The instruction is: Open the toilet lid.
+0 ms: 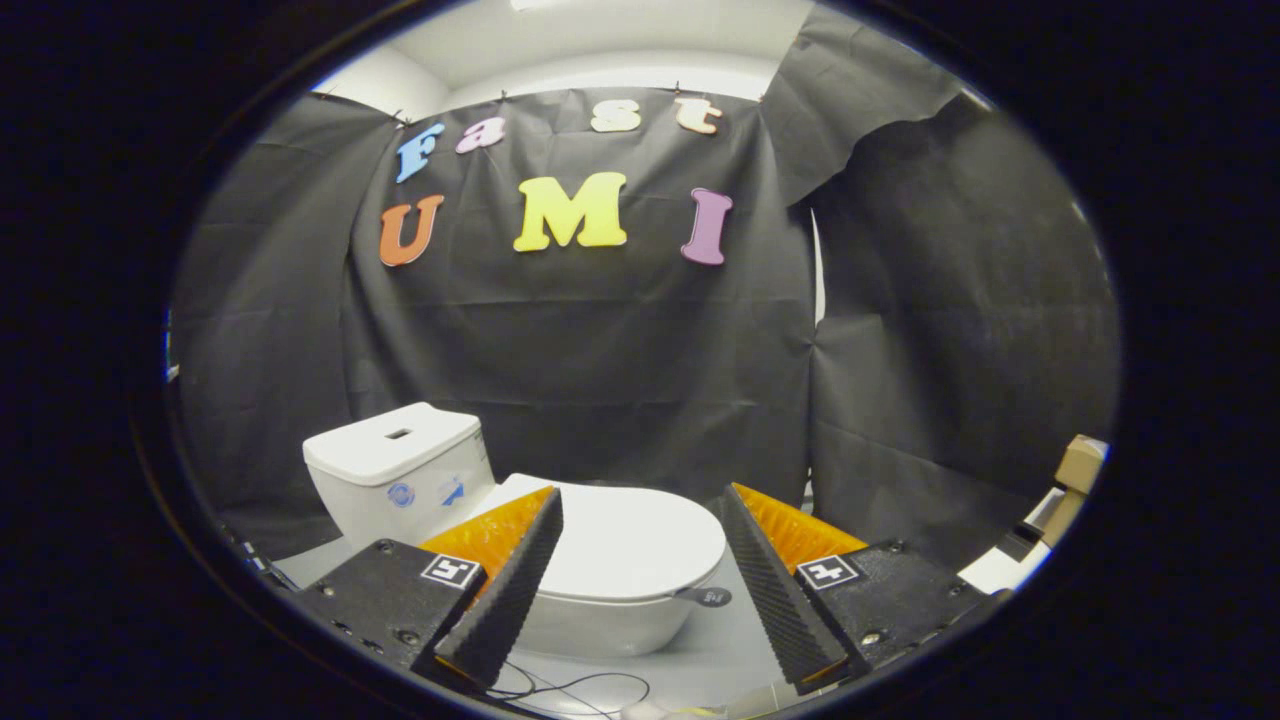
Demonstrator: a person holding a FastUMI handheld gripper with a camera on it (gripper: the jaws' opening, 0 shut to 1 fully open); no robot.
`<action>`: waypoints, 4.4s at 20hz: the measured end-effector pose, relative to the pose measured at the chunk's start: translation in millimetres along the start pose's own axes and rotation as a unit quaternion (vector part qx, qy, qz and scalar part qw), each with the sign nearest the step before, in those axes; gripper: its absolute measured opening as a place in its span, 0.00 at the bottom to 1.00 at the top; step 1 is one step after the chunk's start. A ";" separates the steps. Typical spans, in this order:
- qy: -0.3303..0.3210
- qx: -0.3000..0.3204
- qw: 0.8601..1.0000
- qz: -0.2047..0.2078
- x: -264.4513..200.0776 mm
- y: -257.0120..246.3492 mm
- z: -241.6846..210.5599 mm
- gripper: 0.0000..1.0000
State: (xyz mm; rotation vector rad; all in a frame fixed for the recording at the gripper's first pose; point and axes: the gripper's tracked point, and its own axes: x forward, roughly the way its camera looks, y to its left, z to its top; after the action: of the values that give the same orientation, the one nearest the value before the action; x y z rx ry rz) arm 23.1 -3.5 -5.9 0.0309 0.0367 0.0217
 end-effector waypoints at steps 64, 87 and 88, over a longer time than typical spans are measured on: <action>0.319 0.497 0.806 0.049 173.2 -101.9 -227.3 0.05; 0.291 0.357 0.888 0.006 154.5 -72.4 -110.2 0.04; 0.288 0.351 0.891 0.005 154.3 -70.6 -103.8 0.04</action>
State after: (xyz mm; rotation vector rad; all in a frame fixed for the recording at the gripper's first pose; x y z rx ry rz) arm 174.9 -67.5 -117.4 0.7546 0.6421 0.0260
